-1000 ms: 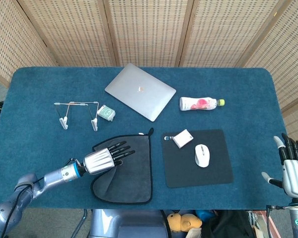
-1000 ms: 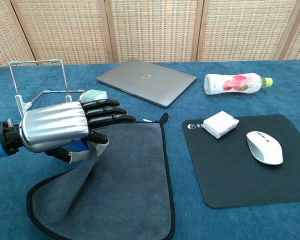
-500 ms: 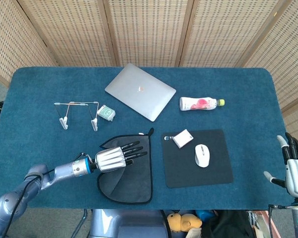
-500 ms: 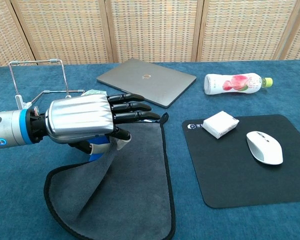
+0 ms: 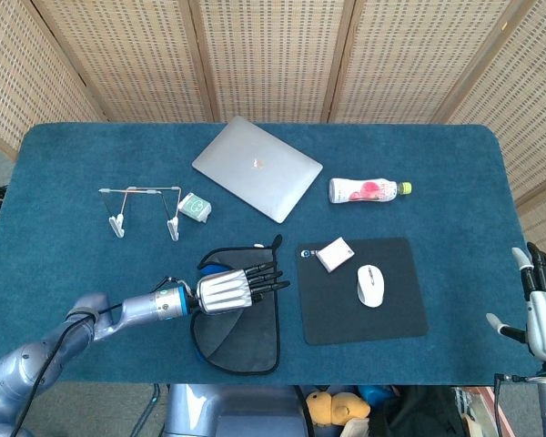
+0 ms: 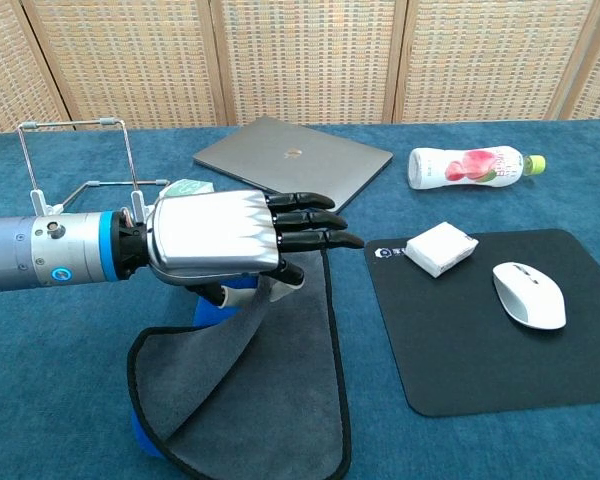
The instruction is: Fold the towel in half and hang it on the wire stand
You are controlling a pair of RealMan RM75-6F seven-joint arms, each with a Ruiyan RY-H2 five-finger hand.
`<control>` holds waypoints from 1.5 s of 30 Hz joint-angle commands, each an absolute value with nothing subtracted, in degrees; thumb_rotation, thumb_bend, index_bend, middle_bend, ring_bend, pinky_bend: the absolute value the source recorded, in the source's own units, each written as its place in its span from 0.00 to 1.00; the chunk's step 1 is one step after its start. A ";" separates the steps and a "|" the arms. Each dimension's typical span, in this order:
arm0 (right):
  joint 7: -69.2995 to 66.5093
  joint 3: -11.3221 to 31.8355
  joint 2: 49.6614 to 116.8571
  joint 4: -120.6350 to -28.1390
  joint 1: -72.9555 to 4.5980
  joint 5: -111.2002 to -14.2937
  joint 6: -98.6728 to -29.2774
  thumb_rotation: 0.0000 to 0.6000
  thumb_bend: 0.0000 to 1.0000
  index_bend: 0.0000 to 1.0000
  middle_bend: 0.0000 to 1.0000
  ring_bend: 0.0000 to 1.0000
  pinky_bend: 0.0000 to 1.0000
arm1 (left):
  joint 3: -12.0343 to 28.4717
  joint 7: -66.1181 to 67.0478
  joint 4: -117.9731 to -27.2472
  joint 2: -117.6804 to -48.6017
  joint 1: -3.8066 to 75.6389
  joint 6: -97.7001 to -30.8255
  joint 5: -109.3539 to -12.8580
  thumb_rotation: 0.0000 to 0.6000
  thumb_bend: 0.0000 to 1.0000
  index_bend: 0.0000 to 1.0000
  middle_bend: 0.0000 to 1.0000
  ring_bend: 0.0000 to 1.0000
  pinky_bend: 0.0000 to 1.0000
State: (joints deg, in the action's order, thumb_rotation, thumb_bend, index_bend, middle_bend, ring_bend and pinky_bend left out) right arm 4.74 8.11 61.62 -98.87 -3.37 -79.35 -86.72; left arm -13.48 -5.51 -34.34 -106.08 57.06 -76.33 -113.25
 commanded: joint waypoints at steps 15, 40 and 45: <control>3.99 8.60 61.35 -98.37 -3.42 -77.81 -86.11 1.00 0.00 0.00 0.00 0.00 0.00 | -12.80 -5.60 -33.03 -108.41 60.15 -73.07 -112.94 1.00 0.37 0.63 0.00 0.00 0.00; 4.72 8.14 61.70 -98.32 -3.68 -77.97 -85.57 1.00 0.00 0.00 0.00 0.00 0.00 | -12.85 -9.68 -42.96 -99.74 57.69 -78.80 -110.96 1.00 0.32 0.01 0.00 0.00 0.00; 5.07 7.99 61.78 -98.46 -3.60 -78.34 -85.87 1.00 0.00 0.00 0.00 0.00 0.00 | -15.96 -12.69 -48.99 -93.63 54.88 -79.64 -111.37 1.00 0.32 0.23 0.00 0.00 0.00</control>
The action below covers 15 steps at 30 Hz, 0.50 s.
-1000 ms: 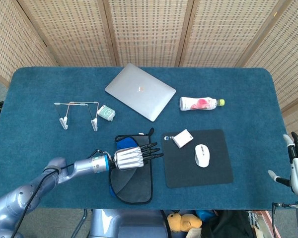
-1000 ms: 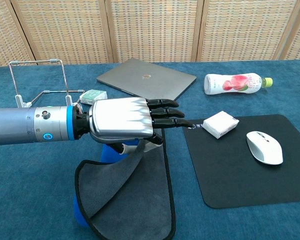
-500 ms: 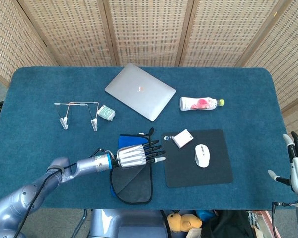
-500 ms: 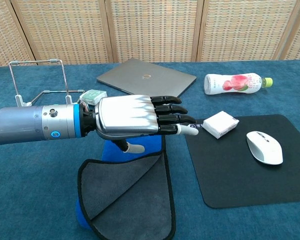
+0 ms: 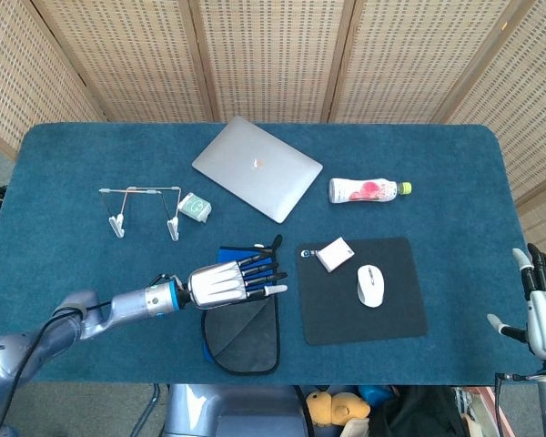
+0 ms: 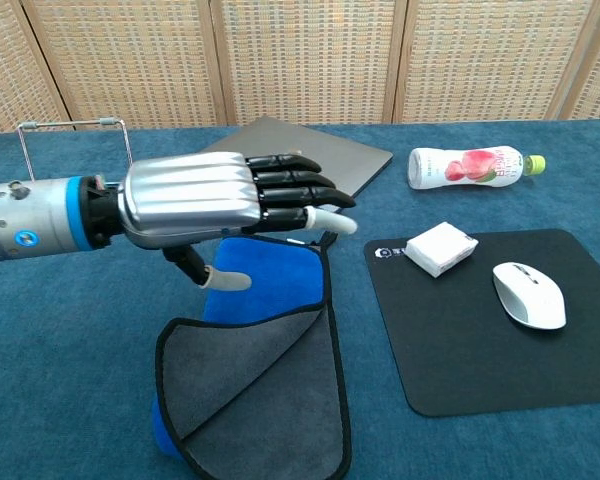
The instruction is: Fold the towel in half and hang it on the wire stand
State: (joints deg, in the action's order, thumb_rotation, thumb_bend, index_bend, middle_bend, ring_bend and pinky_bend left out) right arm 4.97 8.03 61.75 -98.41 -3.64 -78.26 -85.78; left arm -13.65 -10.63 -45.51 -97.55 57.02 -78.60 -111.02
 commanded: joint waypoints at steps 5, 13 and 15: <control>5.48 7.87 61.94 -98.56 -3.60 -78.55 -85.99 1.00 0.00 0.00 0.00 0.00 0.00 | -17.91 -12.91 -50.25 -90.03 52.85 -80.75 -112.42 1.00 0.32 0.31 0.00 0.00 0.00; 6.24 7.76 62.21 -98.65 -3.71 -78.74 -86.00 1.00 0.00 0.00 0.00 0.00 0.00 | -19.33 -14.60 -48.52 -89.47 50.11 -81.44 -113.40 1.00 0.32 0.30 0.00 0.00 0.00; 6.29 7.74 62.24 -98.68 -3.66 -78.78 -86.10 1.00 0.00 0.00 0.00 0.00 0.00 | -19.28 -14.66 -48.27 -89.89 49.97 -81.45 -113.80 1.00 0.32 0.30 0.00 0.00 0.00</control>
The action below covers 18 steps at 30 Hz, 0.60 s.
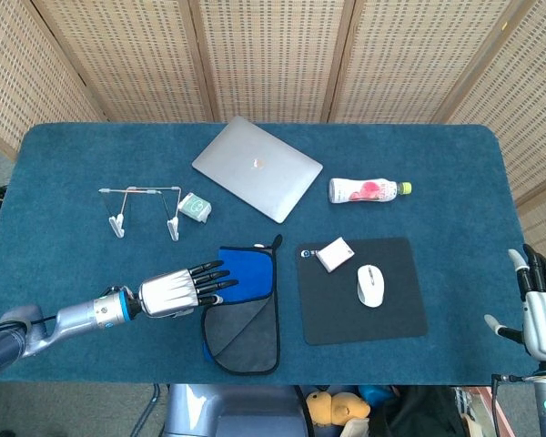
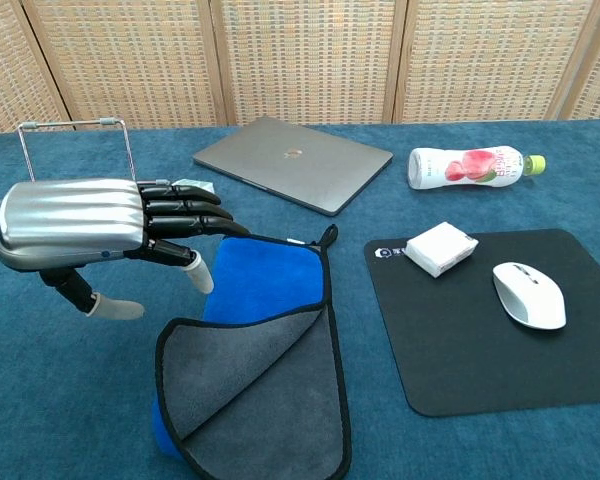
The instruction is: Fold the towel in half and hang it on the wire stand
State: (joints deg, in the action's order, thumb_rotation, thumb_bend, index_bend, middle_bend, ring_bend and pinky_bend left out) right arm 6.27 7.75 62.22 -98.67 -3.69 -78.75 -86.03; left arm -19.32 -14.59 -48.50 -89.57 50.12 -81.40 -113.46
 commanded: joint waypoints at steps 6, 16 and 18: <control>5.99 7.88 62.09 -98.65 -3.59 -78.59 -86.19 1.00 0.00 0.00 0.00 0.00 0.00 | -19.32 -14.18 -48.27 -90.75 50.05 -80.51 -115.10 1.00 0.33 0.30 0.00 0.00 0.00; 5.80 7.87 61.97 -98.62 -3.61 -78.42 -85.96 1.00 0.00 0.00 0.00 0.00 0.00 | -19.20 -12.34 -47.63 -91.83 50.00 -78.99 -116.37 1.00 0.33 0.32 0.00 0.00 0.00; 5.80 7.85 61.97 -98.65 -3.60 -78.51 -86.00 1.00 0.00 0.00 0.00 0.00 0.00 | -18.90 -12.18 -47.44 -92.35 49.98 -78.99 -116.41 1.00 0.34 0.35 0.00 0.00 0.00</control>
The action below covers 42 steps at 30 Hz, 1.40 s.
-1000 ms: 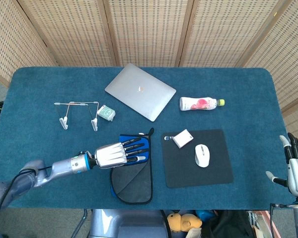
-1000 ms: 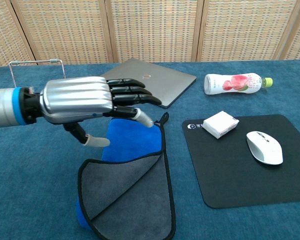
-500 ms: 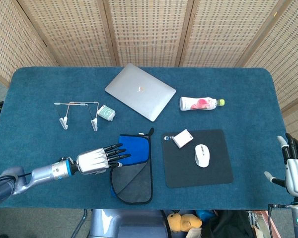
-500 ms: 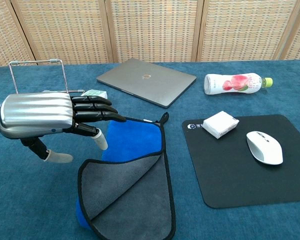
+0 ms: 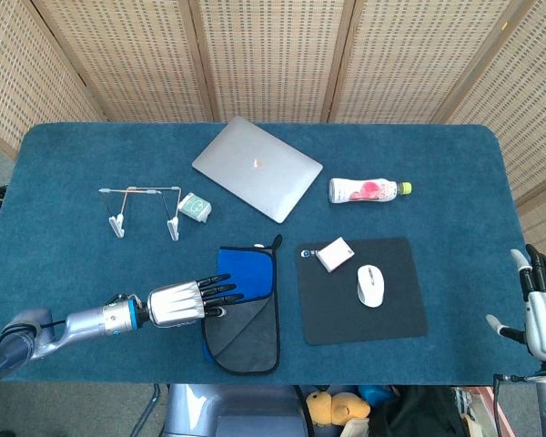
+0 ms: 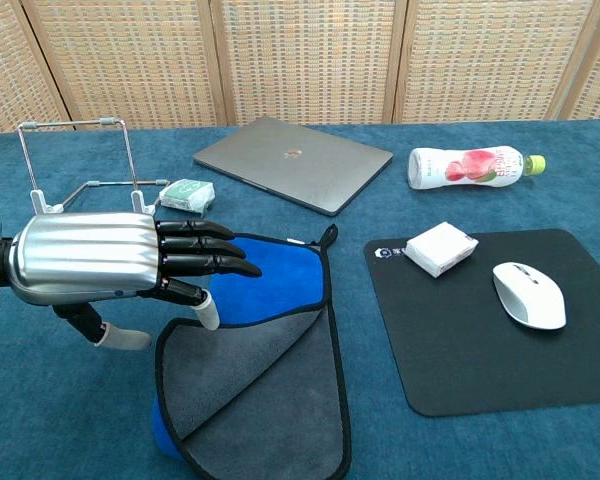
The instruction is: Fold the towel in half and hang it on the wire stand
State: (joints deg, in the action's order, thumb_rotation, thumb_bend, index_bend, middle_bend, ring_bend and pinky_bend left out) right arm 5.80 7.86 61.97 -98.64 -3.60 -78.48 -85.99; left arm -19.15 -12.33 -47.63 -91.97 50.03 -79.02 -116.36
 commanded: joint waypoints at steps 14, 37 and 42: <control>5.02 7.95 61.68 -98.61 -3.58 -78.36 -85.85 1.00 0.00 0.00 0.00 0.00 0.00 | -17.61 -9.66 -48.08 -94.65 50.55 -80.02 -118.11 1.00 0.41 0.67 0.00 0.00 0.00; 3.54 7.92 60.97 -98.86 -3.35 -78.69 -86.01 1.00 0.00 0.00 0.00 0.00 0.00 | -13.81 5.06 -51.53 -99.90 56.05 -81.18 -124.94 1.00 0.41 0.74 0.00 0.00 0.00; 2.97 7.87 60.73 -98.88 -3.29 -78.82 -85.95 1.00 0.00 0.00 0.00 0.00 0.00 | -13.64 8.37 -52.38 -101.09 57.71 -80.26 -126.85 1.00 0.41 0.74 0.00 0.00 0.00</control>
